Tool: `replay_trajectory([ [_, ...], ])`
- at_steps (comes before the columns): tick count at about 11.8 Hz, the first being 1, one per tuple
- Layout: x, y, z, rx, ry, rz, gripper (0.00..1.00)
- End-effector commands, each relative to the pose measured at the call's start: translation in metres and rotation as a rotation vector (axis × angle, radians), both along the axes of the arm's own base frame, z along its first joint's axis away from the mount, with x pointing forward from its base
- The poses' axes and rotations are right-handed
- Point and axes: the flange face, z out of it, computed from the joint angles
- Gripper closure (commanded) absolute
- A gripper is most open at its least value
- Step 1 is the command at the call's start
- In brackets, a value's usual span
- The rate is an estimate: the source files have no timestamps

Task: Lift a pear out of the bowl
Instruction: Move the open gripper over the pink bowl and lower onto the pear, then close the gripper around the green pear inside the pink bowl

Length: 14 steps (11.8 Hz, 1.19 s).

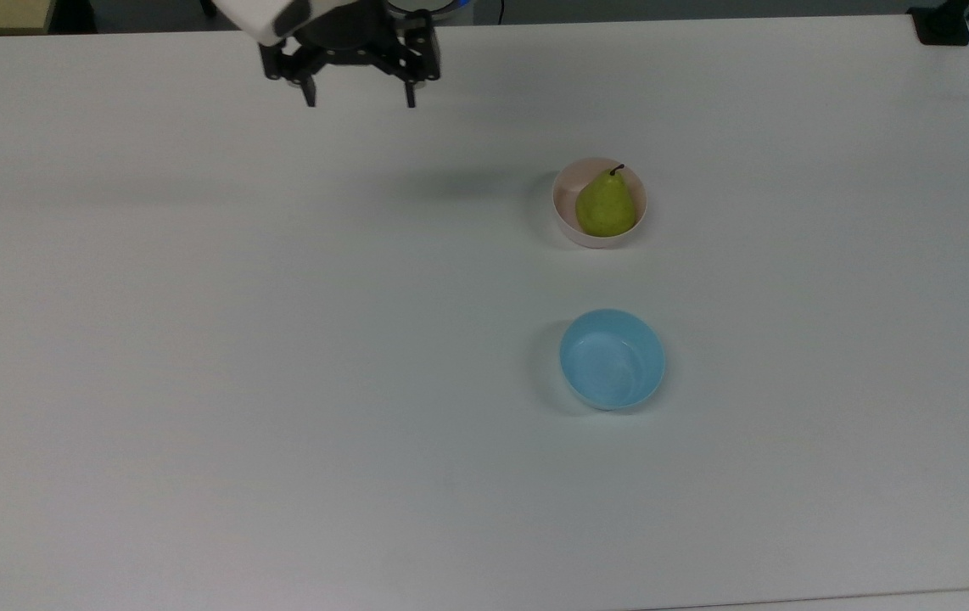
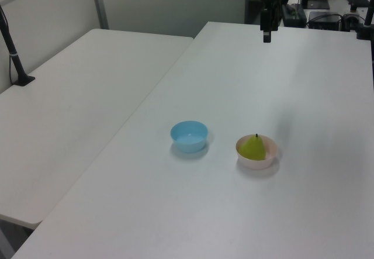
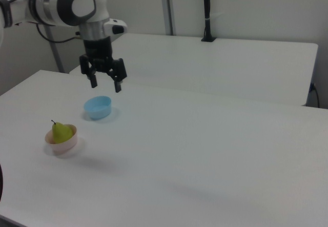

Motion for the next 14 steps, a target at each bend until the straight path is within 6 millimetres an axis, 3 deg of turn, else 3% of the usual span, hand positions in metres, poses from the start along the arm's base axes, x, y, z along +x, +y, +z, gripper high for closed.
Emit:
replay_trajectory([
  [1,-0.007,0.075,-0.012,-0.018,0.022,0.136,0.00],
  [4,-0.016,0.166,-0.045,-0.023,0.076,0.274,0.00],
  [7,-0.025,0.231,-0.114,-0.058,0.187,0.375,0.00],
  [10,-0.031,0.260,-0.178,-0.104,0.280,0.424,0.00],
  [14,-0.021,0.277,-0.218,-0.109,0.224,0.419,0.00],
])
